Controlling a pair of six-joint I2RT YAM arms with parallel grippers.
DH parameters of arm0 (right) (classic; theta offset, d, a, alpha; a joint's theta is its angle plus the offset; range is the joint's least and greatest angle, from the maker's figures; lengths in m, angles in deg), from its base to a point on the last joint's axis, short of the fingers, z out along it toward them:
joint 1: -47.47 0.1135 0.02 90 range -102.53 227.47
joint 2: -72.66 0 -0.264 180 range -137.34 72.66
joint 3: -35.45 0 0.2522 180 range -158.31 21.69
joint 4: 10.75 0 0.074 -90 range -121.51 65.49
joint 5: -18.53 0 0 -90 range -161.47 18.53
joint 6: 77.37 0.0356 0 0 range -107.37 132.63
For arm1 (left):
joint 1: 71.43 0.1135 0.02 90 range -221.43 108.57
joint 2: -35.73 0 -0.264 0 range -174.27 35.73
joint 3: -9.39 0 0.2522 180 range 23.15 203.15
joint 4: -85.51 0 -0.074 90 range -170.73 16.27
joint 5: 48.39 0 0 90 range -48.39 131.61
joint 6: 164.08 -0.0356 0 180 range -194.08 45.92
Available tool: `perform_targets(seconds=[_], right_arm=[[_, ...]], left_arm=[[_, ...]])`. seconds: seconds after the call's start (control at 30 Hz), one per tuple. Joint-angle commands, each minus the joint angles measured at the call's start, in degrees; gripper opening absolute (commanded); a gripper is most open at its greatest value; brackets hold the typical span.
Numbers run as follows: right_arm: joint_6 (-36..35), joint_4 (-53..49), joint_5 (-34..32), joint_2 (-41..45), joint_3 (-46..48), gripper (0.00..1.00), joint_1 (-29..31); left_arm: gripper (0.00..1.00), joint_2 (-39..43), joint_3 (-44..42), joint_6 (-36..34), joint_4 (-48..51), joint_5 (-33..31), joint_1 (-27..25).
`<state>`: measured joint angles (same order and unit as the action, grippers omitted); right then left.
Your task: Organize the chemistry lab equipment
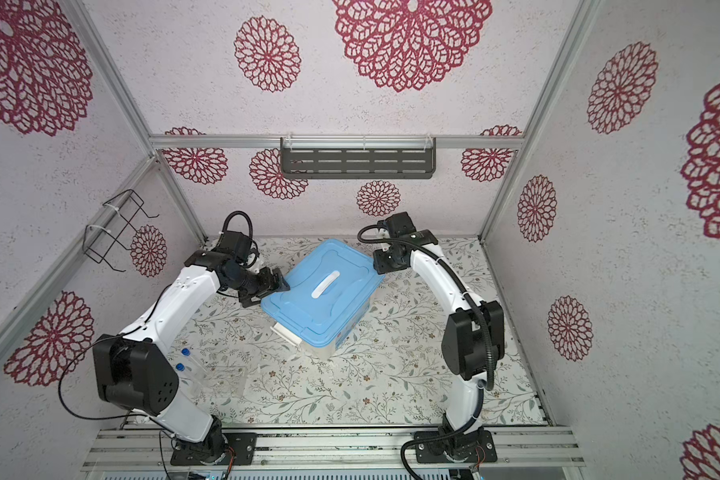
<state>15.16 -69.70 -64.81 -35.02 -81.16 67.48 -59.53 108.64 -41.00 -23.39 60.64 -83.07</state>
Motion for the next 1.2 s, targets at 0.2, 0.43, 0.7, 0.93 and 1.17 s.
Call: perform_targets(seconds=[0.2, 0.43, 0.7, 0.93, 1.17], right_arm=[[0.5, -5.1, -3.0, 2.5, 6.6, 0.37, -1.6], [7.1, -3.5, -5.9, 14.8, 20.7, 0.35, -1.6], [12.8, -6.0, -1.1, 28.2, 30.7, 0.35, -1.4], [22.5, -4.3, 3.8, 37.4, 37.8, 0.36, -0.3], [22.9, -6.5, 7.5, 39.8, 36.8, 0.41, -0.1]], left_arm=[[0.87, -2.4, 2.5, -3.0, 0.1, -0.9, -0.7], [0.87, -7.7, 9.0, -4.9, 1.1, -1.1, -2.4], [0.86, -14.8, 16.1, -5.5, -0.4, -0.6, -3.6], [0.87, -21.4, 22.2, -7.4, -0.1, -0.4, -3.7], [0.93, -20.7, 25.0, -9.7, 2.5, -0.8, -1.1]])
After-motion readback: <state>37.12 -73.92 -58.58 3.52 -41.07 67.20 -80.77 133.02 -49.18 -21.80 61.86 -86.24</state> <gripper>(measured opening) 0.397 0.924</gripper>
